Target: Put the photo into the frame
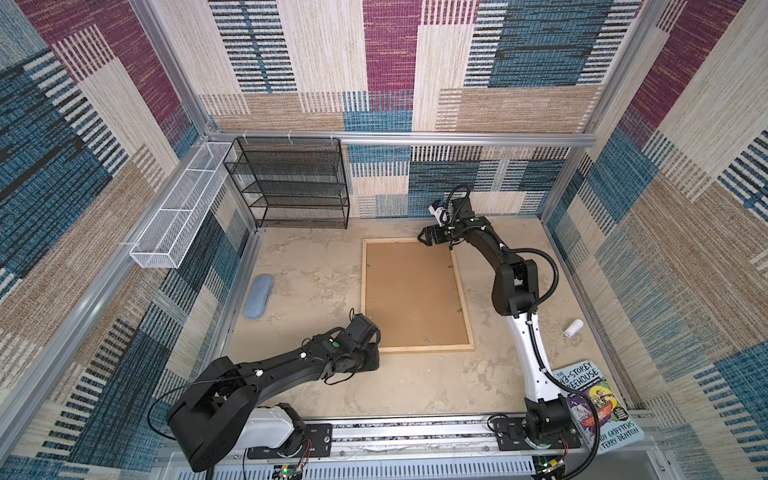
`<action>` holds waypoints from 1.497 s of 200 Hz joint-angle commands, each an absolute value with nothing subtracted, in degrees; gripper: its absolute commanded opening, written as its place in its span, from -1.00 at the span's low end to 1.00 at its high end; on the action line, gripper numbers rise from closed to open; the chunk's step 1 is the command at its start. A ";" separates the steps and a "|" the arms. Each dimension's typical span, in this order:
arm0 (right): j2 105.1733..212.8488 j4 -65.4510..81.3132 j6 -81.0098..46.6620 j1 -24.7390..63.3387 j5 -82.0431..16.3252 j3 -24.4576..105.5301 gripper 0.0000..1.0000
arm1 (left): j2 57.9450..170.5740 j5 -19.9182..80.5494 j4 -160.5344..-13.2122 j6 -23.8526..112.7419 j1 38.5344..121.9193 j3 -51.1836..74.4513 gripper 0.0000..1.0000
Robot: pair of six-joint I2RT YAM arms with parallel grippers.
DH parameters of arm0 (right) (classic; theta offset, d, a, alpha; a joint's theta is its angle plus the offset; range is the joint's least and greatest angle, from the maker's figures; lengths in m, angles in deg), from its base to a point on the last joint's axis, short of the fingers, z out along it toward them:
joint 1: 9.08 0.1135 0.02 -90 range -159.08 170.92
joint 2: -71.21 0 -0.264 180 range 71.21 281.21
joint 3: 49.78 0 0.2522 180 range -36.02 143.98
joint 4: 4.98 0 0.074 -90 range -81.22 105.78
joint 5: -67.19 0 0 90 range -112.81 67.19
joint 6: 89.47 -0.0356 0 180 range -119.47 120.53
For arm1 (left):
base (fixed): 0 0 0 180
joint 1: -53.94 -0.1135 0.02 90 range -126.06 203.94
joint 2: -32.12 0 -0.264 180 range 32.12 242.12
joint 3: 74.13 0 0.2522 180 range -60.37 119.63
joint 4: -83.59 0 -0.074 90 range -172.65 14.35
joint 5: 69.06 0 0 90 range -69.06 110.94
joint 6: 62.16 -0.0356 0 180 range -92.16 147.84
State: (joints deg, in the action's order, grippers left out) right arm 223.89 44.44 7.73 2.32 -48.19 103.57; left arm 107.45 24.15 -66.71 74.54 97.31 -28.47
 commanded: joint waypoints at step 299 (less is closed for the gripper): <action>163.21 22.64 -14.19 -5.31 -49.47 11.41 0.72 | 131.78 28.82 -71.67 55.51 72.73 -6.04 -0.35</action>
State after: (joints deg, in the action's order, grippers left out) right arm 167.50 21.88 -8.16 -5.95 -40.72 14.72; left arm 131.90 21.24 -73.27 57.38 72.42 -6.39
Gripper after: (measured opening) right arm 0.862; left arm 0.320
